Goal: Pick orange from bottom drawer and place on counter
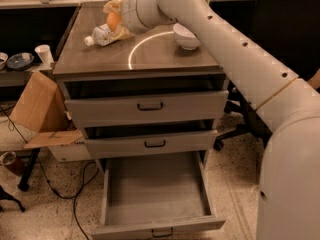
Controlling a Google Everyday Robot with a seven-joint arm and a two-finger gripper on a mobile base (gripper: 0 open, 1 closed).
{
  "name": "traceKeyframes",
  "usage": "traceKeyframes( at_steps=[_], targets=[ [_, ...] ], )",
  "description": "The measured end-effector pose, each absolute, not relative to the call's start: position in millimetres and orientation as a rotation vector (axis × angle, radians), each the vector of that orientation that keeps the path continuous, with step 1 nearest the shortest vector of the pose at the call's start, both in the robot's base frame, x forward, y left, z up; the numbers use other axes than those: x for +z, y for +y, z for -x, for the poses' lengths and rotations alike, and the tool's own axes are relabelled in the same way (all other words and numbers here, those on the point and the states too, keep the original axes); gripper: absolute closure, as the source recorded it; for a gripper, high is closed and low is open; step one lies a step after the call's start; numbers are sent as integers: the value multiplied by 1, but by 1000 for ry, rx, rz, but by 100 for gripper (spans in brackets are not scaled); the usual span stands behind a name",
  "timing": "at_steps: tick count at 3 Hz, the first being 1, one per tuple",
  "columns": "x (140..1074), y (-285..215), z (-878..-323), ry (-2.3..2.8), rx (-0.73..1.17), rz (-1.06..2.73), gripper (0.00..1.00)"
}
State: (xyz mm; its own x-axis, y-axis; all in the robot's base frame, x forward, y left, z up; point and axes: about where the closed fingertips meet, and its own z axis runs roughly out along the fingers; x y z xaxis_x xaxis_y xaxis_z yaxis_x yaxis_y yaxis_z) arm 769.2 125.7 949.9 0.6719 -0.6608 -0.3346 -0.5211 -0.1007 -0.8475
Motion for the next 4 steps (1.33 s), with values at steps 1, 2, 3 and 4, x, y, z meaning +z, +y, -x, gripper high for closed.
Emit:
traceKeyframes(
  at_steps=[1,2,3,4],
  targets=[
    [938,127,-775,964,-94,1792,51],
    [926,128,-781,973,-38,1849,20],
    [920,129,-782,976,-11,1877,0],
    [912,129,-783,991,11,1901,0]
  ],
)
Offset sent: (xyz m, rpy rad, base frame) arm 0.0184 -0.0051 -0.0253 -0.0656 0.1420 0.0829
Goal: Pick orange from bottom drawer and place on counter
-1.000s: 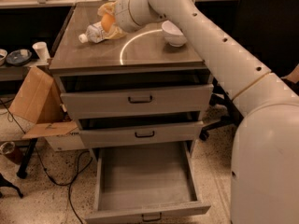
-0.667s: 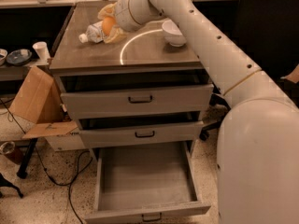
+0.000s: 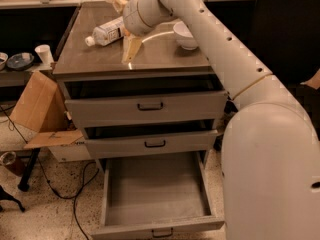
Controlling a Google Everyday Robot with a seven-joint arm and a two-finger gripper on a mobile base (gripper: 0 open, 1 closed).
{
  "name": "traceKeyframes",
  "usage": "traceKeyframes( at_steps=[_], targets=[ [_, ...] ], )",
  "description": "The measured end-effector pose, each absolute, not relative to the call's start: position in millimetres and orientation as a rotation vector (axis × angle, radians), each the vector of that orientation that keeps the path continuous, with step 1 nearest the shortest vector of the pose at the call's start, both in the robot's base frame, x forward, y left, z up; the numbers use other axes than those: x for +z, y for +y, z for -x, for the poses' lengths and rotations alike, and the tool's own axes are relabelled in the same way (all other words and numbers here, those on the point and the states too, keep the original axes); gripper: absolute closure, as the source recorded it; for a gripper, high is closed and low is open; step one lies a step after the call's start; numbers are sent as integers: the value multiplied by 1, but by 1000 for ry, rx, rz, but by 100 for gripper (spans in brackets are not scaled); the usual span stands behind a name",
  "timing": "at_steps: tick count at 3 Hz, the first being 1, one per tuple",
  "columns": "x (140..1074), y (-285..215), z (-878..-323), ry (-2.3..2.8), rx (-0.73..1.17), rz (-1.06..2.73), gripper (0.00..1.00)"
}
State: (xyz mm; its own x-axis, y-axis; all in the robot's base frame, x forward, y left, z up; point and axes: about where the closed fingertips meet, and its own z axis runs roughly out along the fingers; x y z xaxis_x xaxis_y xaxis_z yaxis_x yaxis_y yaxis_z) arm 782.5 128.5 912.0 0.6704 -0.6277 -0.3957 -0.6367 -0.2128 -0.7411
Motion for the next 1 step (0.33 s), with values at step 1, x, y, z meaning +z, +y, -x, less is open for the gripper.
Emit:
traceKeyframes(
  at_steps=[1],
  targets=[
    [912,129,-783,991,11,1901,0]
  ],
)
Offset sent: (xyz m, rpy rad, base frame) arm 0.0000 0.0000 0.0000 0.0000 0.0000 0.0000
